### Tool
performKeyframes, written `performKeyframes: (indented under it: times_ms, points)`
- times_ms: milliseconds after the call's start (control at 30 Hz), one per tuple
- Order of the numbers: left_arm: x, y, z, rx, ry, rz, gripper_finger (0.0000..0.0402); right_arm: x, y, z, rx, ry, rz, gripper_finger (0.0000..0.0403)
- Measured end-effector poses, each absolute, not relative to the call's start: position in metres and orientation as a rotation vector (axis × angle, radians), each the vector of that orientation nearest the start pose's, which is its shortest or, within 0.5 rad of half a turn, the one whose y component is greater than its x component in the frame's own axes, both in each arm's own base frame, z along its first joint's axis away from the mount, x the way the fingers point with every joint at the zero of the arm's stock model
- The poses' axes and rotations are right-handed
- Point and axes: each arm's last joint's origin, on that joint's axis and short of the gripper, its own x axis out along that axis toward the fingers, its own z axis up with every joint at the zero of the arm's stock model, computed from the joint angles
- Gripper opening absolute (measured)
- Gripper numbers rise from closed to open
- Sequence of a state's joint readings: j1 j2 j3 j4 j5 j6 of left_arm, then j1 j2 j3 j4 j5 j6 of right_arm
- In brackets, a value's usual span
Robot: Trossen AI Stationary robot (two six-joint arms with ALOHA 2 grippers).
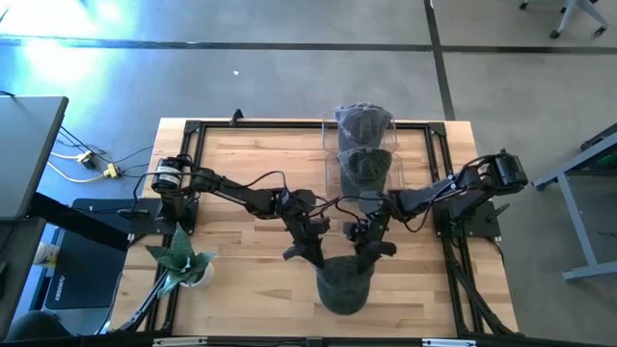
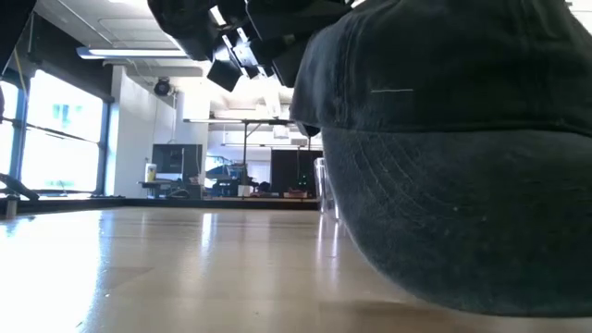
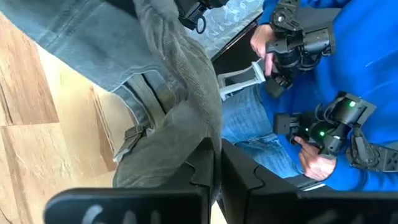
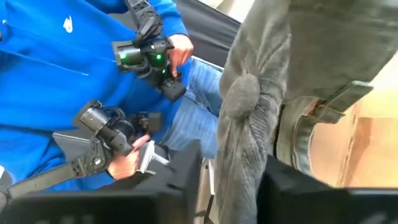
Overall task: Pick & Place hat
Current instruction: Put the black cap into the bottom transparent bin
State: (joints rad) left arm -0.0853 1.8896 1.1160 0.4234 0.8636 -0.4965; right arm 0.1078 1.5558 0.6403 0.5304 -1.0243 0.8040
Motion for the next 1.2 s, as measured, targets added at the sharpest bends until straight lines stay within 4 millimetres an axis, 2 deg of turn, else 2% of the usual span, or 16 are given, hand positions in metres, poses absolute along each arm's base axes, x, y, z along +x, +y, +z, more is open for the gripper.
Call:
performKeyframes:
  times_ms: [267,400,533,667,967,1100,1200]
  points:
    - [0.398,-0.056,0.196,-0.590,0.566,-0.822,0.0004,0.289,0.035,0.180,0.912,0.752,0.857,0.0246]
    - [0.398,-0.055,0.196,-0.589,0.562,-0.808,0.0002,0.293,0.035,0.183,0.892,0.709,0.792,0.0282]
    - [0.398,-0.055,0.195,-0.584,0.562,-0.804,0.0001,0.299,0.046,0.188,0.757,0.613,0.738,0.0284]
    - [0.399,-0.055,0.195,-0.574,0.557,-0.802,0.0001,0.301,0.057,0.192,0.655,0.574,0.746,0.0266]
    - [0.399,-0.055,0.195,-0.574,0.559,-0.798,0.0001,0.293,0.055,0.173,0.630,0.774,0.650,0.0223]
    - [0.399,-0.055,0.195,-0.574,0.560,-0.798,0.0001,0.293,0.056,0.173,0.571,0.749,0.672,0.0225]
    - [0.398,-0.055,0.195,-0.575,0.563,-0.798,0.0001,0.295,0.057,0.178,0.608,0.721,0.687,0.0223]
